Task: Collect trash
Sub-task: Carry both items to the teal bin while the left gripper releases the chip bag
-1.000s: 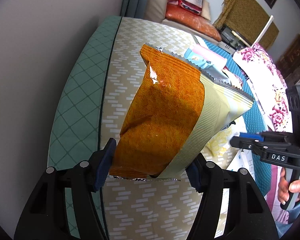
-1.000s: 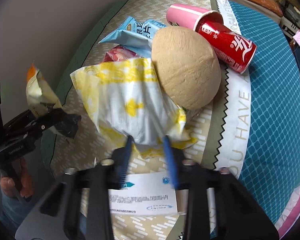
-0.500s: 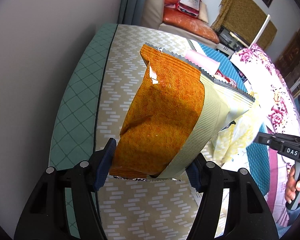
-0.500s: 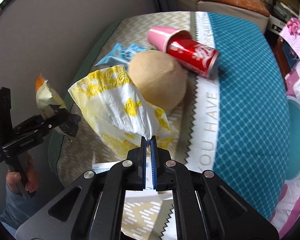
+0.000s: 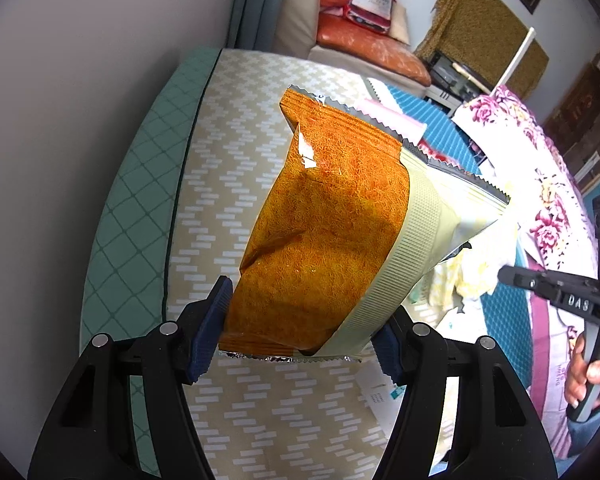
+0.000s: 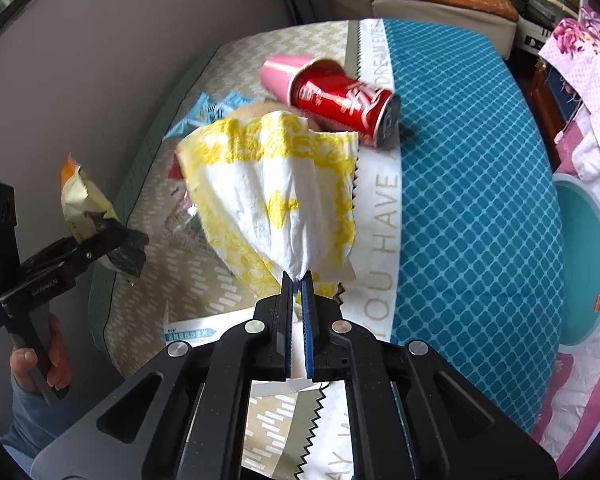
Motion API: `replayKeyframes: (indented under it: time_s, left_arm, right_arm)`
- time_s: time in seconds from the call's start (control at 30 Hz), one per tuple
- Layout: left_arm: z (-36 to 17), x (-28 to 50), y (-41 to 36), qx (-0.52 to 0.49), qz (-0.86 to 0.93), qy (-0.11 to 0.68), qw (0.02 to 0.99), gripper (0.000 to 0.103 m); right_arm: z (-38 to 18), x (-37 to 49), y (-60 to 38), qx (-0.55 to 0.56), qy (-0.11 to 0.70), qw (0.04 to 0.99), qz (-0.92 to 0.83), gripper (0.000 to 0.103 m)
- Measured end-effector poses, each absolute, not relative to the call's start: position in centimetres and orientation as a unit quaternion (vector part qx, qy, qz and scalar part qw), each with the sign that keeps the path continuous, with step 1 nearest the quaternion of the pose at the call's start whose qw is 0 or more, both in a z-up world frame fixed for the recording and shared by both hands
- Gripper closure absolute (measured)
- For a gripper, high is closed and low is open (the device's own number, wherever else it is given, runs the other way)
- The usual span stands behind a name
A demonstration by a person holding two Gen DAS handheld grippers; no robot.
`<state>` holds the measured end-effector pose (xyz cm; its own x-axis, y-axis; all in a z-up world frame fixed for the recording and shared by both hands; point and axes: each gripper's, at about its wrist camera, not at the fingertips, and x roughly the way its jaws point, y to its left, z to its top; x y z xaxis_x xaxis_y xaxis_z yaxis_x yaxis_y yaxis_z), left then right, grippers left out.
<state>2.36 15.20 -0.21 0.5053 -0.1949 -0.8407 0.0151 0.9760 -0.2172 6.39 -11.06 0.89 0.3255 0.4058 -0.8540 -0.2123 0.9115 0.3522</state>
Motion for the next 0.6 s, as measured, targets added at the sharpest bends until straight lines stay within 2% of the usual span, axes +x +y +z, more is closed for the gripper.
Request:
replayKeyframes:
  time_s: [0.33, 0.6]
  left_arm:
    - [2.9, 2.6, 11.2, -0.058, -0.092, 0.477, 0.872, 0.037]
    - [3.8, 4.4, 1.8, 0.006, -0.155, 0.482, 0.863, 0.037]
  right_arm:
    - [3.8, 6.3, -16.2, 0.125, 0.512, 0.834, 0.167, 0.099]
    - [5.4, 5.1, -23.6, 0.165, 0.485, 0.851, 0.119, 0.099]
